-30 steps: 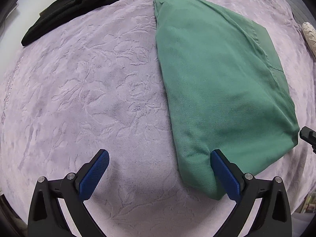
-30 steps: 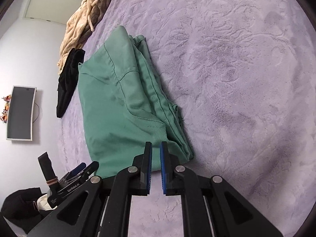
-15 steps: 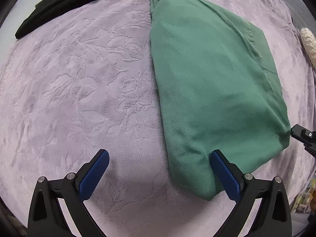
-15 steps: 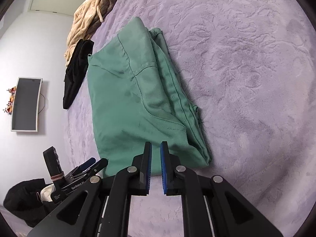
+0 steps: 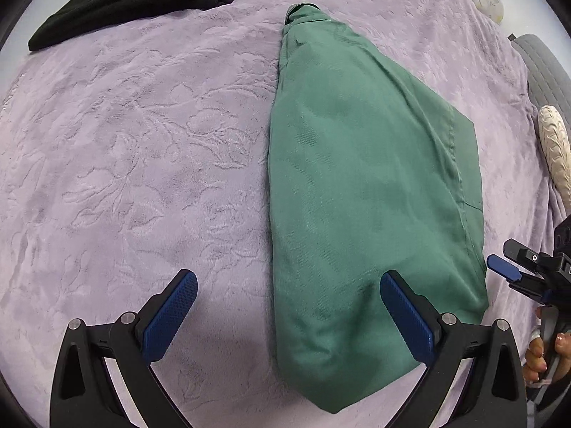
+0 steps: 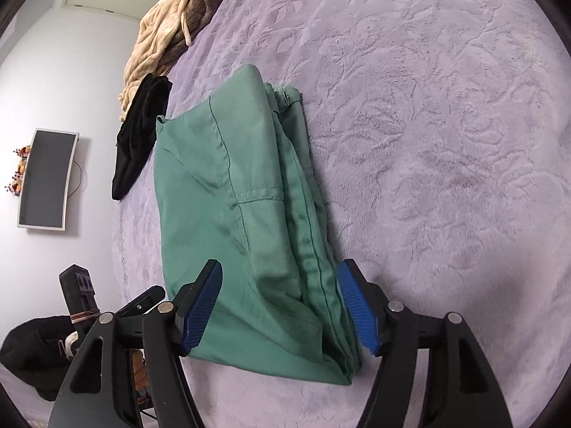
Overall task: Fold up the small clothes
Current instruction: 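Grasp the green jacket's folded side with the right gripper and fold it over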
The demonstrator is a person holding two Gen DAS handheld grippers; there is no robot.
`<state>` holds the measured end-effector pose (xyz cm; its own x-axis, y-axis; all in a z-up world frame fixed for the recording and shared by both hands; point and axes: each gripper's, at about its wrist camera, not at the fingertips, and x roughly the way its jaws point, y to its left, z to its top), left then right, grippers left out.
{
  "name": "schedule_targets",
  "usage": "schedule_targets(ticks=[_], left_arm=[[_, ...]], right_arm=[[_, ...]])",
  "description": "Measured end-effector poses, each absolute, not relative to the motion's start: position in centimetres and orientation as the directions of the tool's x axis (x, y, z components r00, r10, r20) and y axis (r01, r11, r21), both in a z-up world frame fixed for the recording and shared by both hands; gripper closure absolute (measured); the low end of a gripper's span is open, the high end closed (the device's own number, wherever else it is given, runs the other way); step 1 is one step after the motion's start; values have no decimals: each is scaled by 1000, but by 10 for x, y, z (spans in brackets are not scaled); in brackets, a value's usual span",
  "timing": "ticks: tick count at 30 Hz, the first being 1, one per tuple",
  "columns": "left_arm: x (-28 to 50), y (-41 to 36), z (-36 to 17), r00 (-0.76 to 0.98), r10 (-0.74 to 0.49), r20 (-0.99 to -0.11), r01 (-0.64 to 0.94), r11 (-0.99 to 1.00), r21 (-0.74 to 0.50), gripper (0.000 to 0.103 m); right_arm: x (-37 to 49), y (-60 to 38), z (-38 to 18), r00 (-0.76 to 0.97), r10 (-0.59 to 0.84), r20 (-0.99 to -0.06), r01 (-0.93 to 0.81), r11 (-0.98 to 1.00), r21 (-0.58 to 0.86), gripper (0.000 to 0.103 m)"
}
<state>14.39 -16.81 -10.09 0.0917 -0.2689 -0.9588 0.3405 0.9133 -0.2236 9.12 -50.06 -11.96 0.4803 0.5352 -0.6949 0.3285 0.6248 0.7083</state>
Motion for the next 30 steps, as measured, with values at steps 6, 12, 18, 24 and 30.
schedule_targets(ticks=[6,12,18,24,30], left_arm=[[153,-173,-109,119,-285,-951,284,928,-242,0],[166,-175,-119,115,-262,-958,277,935,-222,0],[176,-183,-139,17,-342,-940,286,902,-323,0],[183,-212,-157,-52,-401,-914,299,867,-398,0],[177,-238,-162,-63,-396,-916,340,854,-393,1]], right_arm=[[122,-506,-136,451,555,-699,304,641,704,23],[139,-511,-147,449,587,-673,282,622,730,22],[154,-508,-162,430,660,-616,266,559,785,22],[180,-485,-165,408,703,-582,200,553,809,16],[183,-490,-179,457,717,-526,264,455,850,17]])
